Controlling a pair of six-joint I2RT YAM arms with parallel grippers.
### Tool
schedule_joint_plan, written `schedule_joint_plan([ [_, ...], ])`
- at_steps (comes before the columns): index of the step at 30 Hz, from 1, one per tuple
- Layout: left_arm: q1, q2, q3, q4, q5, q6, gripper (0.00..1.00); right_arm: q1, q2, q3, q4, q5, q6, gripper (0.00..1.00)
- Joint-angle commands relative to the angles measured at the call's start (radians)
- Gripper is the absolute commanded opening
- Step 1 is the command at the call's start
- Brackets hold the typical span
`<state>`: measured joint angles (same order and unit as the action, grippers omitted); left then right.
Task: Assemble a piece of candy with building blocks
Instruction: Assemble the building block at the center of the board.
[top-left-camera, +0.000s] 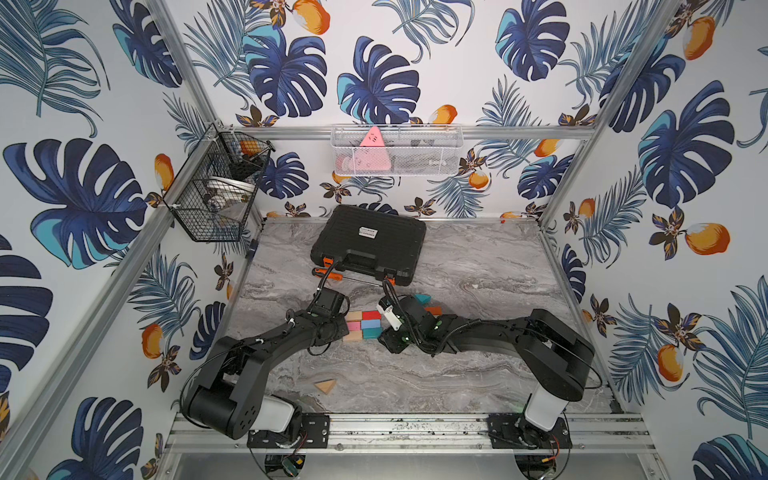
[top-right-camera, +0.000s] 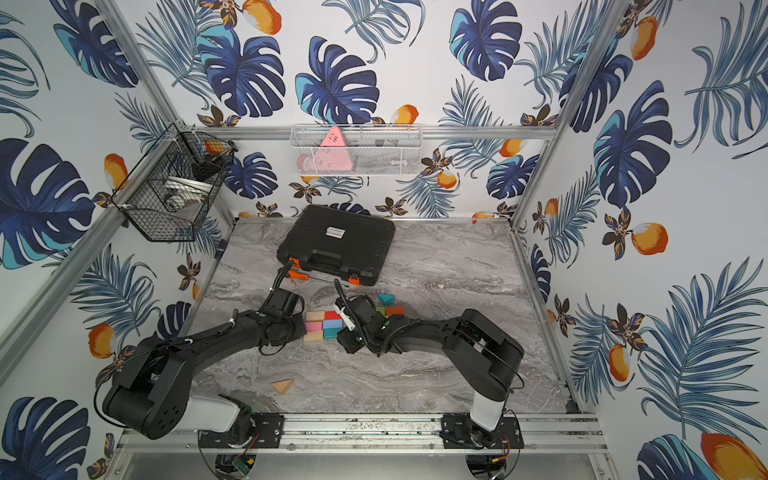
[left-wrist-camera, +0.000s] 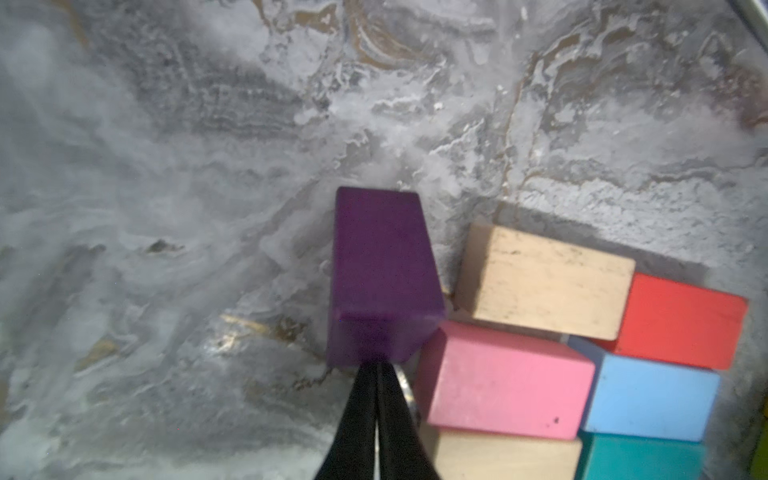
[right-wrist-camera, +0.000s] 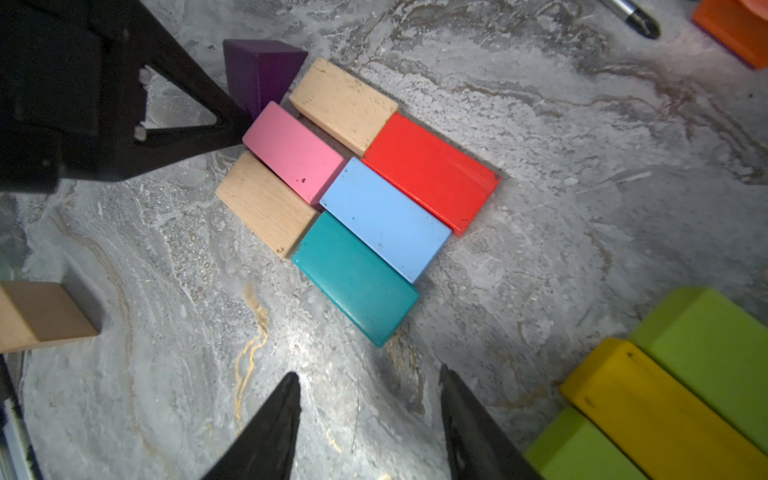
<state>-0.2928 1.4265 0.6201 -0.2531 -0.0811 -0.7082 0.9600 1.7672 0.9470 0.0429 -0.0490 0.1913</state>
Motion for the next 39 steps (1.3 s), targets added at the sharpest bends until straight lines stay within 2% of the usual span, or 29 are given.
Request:
schedule_joint_plan([
  [1, 0.003, 0.027, -0.005, 0.022, 0.025, 0.008, 0.09, 0.001, 0.003, 0.001, -0.011, 0.004, -0.010, 0.56],
  [18, 0.003, 0.000, -0.027, 0.023, 0.044, 0.007, 0.09, -0.001, 0.024, 0.000, -0.001, 0.008, -0.012, 0.57],
  [23, 0.003, -0.014, -0.019, -0.007, 0.021, 0.001, 0.14, -0.003, 0.025, -0.005, 0.002, 0.008, -0.012, 0.57],
  [26, 0.004, -0.062, -0.007, -0.062, -0.024, -0.007, 0.18, -0.003, 0.023, -0.007, 0.004, 0.009, -0.010, 0.57],
  [29, 0.004, -0.139, 0.005, -0.117, -0.058, -0.017, 0.30, -0.003, 0.011, -0.007, 0.013, 0.008, -0.007, 0.58],
  [31, 0.004, -0.190, 0.018, -0.150, -0.055, -0.024, 0.31, -0.003, -0.006, -0.003, 0.014, 0.009, -0.004, 0.59],
  [36, 0.004, -0.342, 0.105, -0.298, -0.044, -0.026, 0.37, -0.003, -0.070, 0.014, 0.005, 0.005, -0.007, 0.67],
  [39, 0.004, -0.440, 0.191, -0.418, -0.078, -0.007, 0.42, -0.003, -0.059, 0.071, -0.023, -0.034, 0.008, 0.74],
])
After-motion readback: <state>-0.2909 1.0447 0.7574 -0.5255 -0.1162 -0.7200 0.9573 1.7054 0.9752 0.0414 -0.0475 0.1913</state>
